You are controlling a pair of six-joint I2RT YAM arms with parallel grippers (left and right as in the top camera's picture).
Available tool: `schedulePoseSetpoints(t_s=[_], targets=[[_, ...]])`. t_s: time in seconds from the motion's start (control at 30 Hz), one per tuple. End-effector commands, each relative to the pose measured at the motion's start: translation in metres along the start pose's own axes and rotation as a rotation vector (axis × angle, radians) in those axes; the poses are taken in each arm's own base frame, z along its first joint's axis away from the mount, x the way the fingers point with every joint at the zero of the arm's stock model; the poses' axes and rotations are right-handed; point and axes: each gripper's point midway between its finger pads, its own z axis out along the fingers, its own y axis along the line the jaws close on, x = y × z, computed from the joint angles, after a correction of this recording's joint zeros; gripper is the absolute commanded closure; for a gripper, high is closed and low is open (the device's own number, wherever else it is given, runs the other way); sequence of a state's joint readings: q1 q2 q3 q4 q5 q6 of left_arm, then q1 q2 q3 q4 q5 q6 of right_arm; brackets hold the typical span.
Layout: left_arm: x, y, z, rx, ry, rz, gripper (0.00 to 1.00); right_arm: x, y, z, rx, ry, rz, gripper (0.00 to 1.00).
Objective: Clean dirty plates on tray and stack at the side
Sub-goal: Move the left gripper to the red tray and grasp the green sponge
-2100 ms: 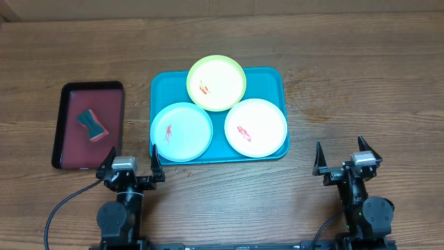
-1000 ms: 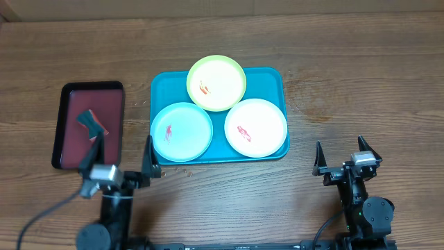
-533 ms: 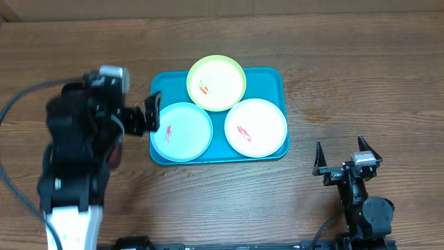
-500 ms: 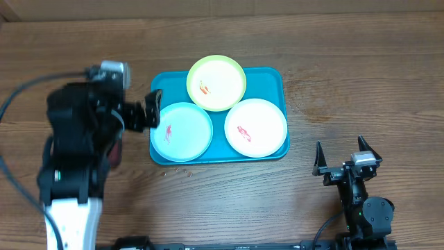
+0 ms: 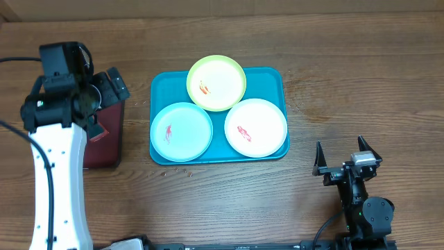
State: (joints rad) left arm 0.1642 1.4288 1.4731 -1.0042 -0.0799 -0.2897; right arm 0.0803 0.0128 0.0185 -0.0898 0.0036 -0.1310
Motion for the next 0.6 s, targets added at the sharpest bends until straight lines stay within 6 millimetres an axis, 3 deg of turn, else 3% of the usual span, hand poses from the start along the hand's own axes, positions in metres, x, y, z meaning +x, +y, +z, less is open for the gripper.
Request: schedulePoseSetpoints(t_s=[0.0,0.13,0.27,0.43,0.57], targets=[[-0.009,0.026,0.01,-0.086,0.018,-0.081,0.0,0.001,0.002,0.0,-0.008,-0.006,-0.001,0.0],[-0.008,0.043,0.015,-0.087,0.131,-0.068,0.0,0.001,0.002,0.0,-0.008,-0.006,-0.001,0.0],[-0.02,0.06,0.021,-0.132,0.17,-0.09,0.0,0.001,0.002,0.0,-0.008,-0.006,-0.001,0.0],[-0.044,0.076,0.045,-0.172,0.095,-0.137,0.0,0.001,0.002,0.0,-0.008,-0.006,-0.001,0.0],[-0.045,0.09,0.067,-0.191,0.108,-0.243,0.0,0.001,0.002,0.0,-0.008,-0.006,-0.001,0.0]])
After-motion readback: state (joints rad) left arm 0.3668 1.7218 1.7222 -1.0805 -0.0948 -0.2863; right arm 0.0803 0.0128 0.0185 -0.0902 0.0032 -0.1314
